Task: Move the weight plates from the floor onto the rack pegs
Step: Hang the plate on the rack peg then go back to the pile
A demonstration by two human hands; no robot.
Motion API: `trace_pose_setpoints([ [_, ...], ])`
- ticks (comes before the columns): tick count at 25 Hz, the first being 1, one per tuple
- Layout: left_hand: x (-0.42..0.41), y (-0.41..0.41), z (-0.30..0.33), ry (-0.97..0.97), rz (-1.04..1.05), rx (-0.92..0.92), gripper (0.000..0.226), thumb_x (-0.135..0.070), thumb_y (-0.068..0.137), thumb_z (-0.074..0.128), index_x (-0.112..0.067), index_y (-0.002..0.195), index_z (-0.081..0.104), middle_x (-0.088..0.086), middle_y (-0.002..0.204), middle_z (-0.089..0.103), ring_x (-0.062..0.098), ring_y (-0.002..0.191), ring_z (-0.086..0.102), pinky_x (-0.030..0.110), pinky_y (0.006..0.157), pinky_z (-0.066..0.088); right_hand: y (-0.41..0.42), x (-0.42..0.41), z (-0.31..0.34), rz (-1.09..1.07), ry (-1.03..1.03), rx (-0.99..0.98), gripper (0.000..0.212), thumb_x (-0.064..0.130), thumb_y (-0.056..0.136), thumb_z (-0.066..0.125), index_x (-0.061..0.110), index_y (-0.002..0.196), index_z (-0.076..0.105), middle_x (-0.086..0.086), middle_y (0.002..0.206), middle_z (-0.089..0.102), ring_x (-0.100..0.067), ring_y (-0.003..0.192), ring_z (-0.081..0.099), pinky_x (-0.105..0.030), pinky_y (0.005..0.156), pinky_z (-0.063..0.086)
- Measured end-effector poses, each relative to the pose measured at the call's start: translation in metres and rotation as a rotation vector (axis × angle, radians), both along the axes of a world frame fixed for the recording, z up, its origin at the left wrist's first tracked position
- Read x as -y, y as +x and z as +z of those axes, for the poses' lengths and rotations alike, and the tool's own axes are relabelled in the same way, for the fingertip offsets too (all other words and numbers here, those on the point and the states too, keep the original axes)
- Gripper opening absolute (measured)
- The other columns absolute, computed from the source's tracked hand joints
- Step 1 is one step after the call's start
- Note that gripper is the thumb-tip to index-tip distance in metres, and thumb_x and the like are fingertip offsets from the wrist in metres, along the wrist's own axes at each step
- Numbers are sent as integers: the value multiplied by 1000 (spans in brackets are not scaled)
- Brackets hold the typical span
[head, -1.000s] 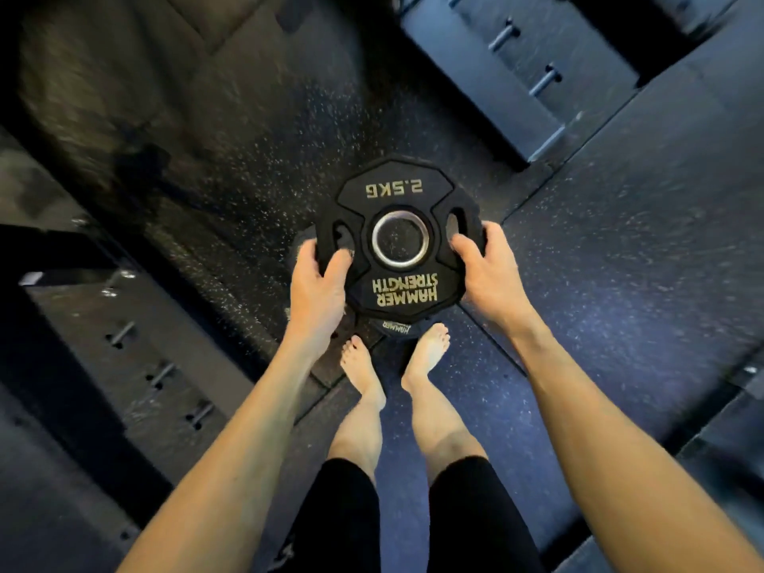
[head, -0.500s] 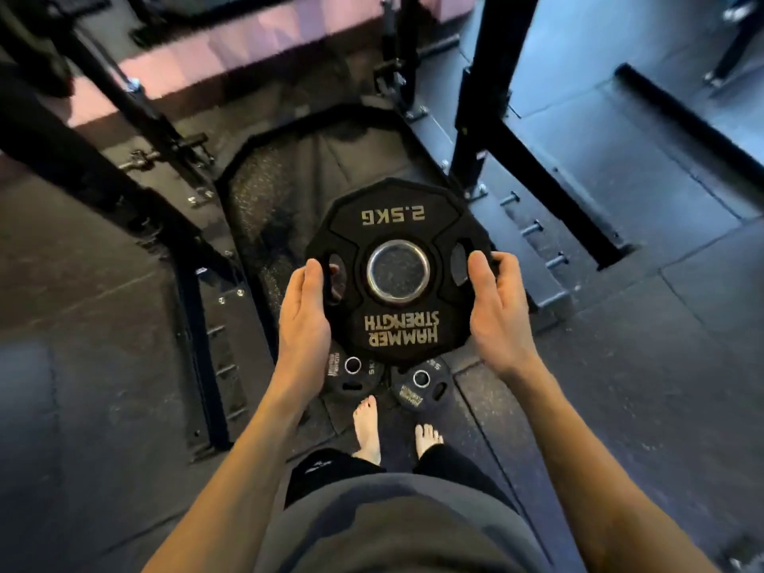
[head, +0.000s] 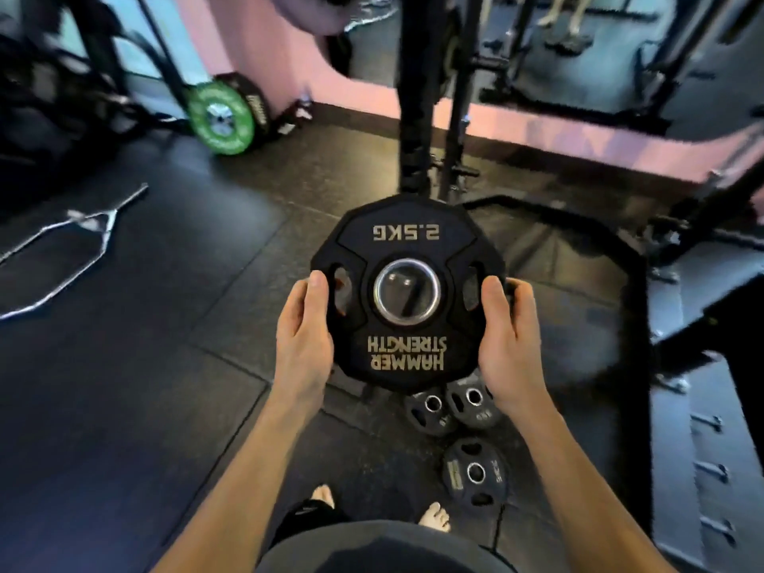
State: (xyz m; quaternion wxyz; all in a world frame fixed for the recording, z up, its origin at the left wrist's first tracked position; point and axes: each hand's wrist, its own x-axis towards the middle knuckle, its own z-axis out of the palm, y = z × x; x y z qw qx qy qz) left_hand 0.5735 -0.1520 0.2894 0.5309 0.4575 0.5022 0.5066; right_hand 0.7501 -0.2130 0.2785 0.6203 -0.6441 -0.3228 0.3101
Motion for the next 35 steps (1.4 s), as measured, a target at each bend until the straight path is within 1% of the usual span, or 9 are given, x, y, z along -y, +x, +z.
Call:
trace_pose_setpoints([
  [3, 2, -80, 6, -4, 154, 24, 35, -34, 104, 42, -11, 95, 66, 0, 90, 68, 8, 84, 63, 23, 74, 52, -70, -36, 6, 195, 0, 33, 17, 39, 101, 45, 26, 94, 53, 10, 90, 59, 6, 77, 54, -18, 76, 44],
  [6, -3, -164, 1, -20, 299, -3, 41, -44, 101, 45, -8, 97, 64, 7, 93, 65, 17, 87, 59, 39, 80, 48, -149, -70, 6, 345, 9, 35, 24, 45, 96, 46, 24, 103, 57, 5, 102, 65, -5, 94, 61, -30, 86, 49],
  [8, -11, -230, -2, -26, 394, -35, 43, -46, 100, 45, -8, 95, 63, 7, 89, 64, 16, 84, 57, 39, 78, 46, -215, -94, 3, 434, 21, 63, 29, 46, 96, 45, 21, 105, 56, 4, 102, 65, -8, 95, 61, -33, 87, 49],
  [13, -41, -378, 5, -18, 544, -33, 44, -46, 101, 43, -7, 101, 62, 11, 94, 66, 14, 86, 58, 41, 82, 49, -370, -150, 12, 582, 31, 41, 18, 33, 102, 45, 17, 98, 53, 7, 88, 57, 9, 69, 52, -13, 67, 43],
  [17, -81, -458, 14, -20, 581, -50, 41, -47, 101, 42, -13, 102, 64, 15, 108, 67, 14, 92, 61, 50, 94, 50, -452, -200, 17, 651, 26, 21, 20, 35, 102, 44, 17, 100, 52, 7, 89, 56, 6, 70, 52, -12, 63, 44],
  [23, -187, -544, 0, 9, 601, -65, 42, -47, 101, 41, -11, 97, 63, 7, 91, 63, 14, 85, 57, 44, 82, 49, -537, -307, 6, 636, 15, 30, 17, 39, 101, 45, 24, 95, 52, 4, 88, 57, -4, 74, 52, -23, 66, 46],
  [27, -288, -596, -8, 19, 568, -54, 43, -48, 100, 43, -10, 99, 63, 7, 94, 62, 16, 87, 56, 39, 80, 45, -587, -406, 2, 615, -13, 32, 17, 37, 102, 44, 25, 92, 52, 5, 85, 56, 0, 70, 51, -19, 66, 45],
  [31, -385, -638, -3, 36, 560, -80, 43, -45, 102, 42, -6, 96, 60, 3, 88, 58, 10, 81, 53, 34, 76, 43, -630, -496, 6, 595, -21, 19, 17, 34, 102, 44, 24, 90, 52, 5, 81, 54, -7, 73, 50, -29, 70, 43],
  [35, -490, -688, -4, 23, 482, -55, 43, -43, 102, 42, -4, 94, 58, 4, 87, 56, 13, 79, 52, 36, 74, 42, -677, -593, 7, 536, -33, 29, 17, 32, 102, 45, 22, 89, 51, 4, 80, 53, -3, 69, 50, -26, 69, 42],
])
